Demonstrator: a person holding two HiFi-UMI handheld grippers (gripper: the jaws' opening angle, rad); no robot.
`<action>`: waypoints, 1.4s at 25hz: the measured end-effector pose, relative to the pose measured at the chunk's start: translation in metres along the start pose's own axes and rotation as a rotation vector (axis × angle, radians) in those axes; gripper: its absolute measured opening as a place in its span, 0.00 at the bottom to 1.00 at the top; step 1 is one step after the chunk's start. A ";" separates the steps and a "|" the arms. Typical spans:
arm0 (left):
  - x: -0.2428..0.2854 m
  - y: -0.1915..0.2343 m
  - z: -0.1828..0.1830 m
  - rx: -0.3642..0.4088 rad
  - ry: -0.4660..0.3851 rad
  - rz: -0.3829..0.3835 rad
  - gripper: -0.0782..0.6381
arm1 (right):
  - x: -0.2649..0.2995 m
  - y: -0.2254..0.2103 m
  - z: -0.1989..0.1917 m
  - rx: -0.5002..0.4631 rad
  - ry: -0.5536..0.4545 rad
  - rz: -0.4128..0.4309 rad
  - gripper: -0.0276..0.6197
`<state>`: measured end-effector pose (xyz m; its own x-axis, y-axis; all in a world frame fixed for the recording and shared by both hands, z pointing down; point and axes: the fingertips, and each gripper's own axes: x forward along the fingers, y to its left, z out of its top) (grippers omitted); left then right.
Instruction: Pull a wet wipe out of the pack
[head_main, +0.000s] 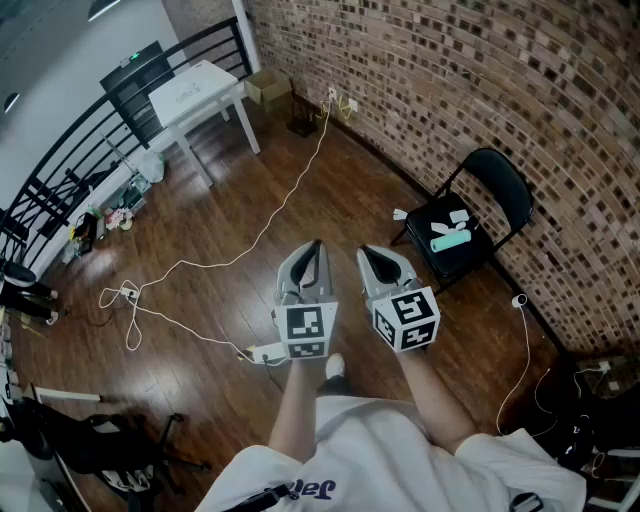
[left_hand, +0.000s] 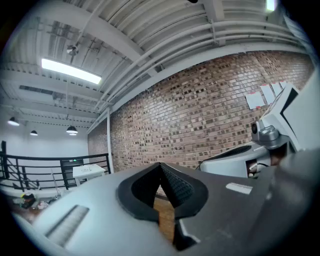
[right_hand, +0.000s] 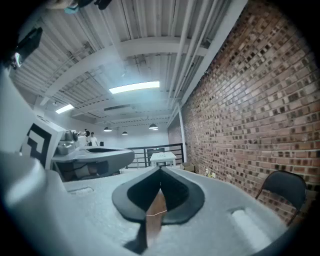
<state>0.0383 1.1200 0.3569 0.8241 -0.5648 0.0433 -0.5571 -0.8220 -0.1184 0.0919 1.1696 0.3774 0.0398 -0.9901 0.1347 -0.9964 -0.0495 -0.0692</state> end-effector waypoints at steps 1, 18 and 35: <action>0.009 0.014 0.003 -0.006 -0.003 -0.001 0.13 | 0.014 0.003 0.006 -0.006 -0.007 0.003 0.03; 0.163 0.201 -0.034 -0.077 0.041 0.109 0.13 | 0.240 -0.038 0.041 -0.040 0.015 0.054 0.03; 0.322 0.338 -0.034 -0.050 0.104 0.418 0.13 | 0.487 -0.071 0.094 -0.009 0.016 0.451 0.03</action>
<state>0.1117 0.6577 0.3642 0.5134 -0.8521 0.1017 -0.8472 -0.5222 -0.0983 0.1888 0.6784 0.3554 -0.3998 -0.9102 0.1083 -0.9144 0.3879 -0.1157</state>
